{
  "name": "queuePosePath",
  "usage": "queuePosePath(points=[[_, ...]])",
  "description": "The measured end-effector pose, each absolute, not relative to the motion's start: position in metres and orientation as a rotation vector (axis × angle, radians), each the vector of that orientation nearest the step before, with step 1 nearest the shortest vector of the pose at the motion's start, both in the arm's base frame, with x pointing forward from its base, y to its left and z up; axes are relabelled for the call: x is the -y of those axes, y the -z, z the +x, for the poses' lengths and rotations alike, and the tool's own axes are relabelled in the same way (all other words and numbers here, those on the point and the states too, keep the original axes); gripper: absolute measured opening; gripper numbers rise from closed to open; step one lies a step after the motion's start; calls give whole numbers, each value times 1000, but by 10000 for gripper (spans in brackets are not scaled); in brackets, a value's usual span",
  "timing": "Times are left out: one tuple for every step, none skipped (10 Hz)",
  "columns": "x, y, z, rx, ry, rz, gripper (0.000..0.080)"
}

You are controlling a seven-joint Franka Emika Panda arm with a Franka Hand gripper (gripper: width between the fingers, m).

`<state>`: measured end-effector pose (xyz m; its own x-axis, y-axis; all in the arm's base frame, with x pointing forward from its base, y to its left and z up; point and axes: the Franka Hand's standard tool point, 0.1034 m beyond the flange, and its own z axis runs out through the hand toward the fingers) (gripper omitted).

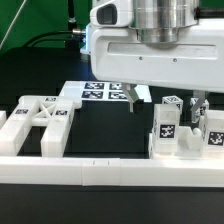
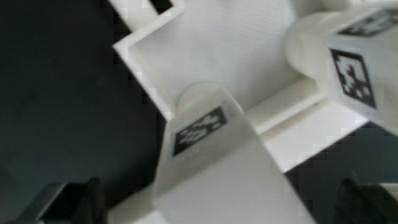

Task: Assemble chair

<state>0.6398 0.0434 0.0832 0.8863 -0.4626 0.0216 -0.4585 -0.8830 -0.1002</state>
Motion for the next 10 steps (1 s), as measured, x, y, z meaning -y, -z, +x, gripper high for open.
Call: queuePosePath(points=[[-43,-83,639,-587,72,-3005,649],[-42,-83,639,-452,75,-3044,649],[-44,-83,639,-353,77,-3067,649],[-48,-82,638,-251,77,-3081,649],[-49,-82,638,-171,78,-3088,649],[-48,-82,638,-60,80,-3095,621],[-47,-82,638,-8,82,-3097,621],[-47,-82,638,-33,81,-3096,437],[-47,-82,638,-34,80,-3096,284],[-47,-81,638,-67,79,-3094,284]])
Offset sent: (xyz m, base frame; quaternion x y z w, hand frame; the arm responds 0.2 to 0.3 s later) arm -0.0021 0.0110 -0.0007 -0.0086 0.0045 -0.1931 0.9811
